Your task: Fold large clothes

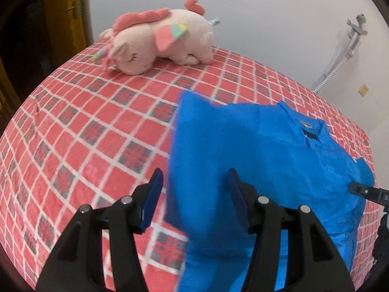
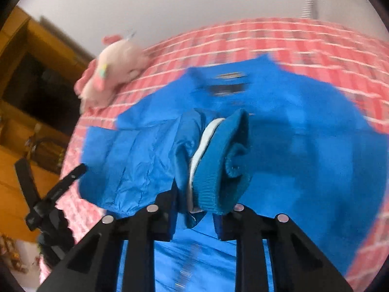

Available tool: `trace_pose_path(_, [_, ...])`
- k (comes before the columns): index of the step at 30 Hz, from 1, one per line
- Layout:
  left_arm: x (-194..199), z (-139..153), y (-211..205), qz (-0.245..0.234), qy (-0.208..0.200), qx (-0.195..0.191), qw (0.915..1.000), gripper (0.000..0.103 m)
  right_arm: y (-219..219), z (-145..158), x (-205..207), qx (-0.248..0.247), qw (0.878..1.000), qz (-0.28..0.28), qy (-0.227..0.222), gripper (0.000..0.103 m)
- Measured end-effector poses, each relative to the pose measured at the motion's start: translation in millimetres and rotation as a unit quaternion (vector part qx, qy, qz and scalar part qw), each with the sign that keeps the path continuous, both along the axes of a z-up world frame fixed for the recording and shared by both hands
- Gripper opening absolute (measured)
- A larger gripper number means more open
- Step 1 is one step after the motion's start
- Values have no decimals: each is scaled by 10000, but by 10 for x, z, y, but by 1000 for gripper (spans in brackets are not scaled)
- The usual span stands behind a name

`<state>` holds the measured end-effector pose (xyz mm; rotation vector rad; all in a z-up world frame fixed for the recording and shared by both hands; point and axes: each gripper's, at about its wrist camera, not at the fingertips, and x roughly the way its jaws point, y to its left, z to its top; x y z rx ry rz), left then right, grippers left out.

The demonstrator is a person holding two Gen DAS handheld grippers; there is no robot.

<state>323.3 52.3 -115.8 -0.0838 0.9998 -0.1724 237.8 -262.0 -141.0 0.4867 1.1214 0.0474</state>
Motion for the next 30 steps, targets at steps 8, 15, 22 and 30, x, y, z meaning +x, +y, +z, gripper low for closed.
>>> trace_pose_path(8, [34,-105,-460,-444,93,90,9989,54,-950,-61,-595,-336,9947,-944,230,24])
trace_pose_path(15, [129,-487,-703,-544,520,278,9968,56,-1210,-454,-775,-163,9919,-1103,608,24])
trace_pose_path(22, [205,-593,-600,-519,798,172,9953,61,-1189,-464,-801,-206,9930,-1029,545,30])
trace_pose_path(30, [46,-13,-904,-885,52,316,9956,58,-1005,189,-886,-1271,9857,-1084,-215,42])
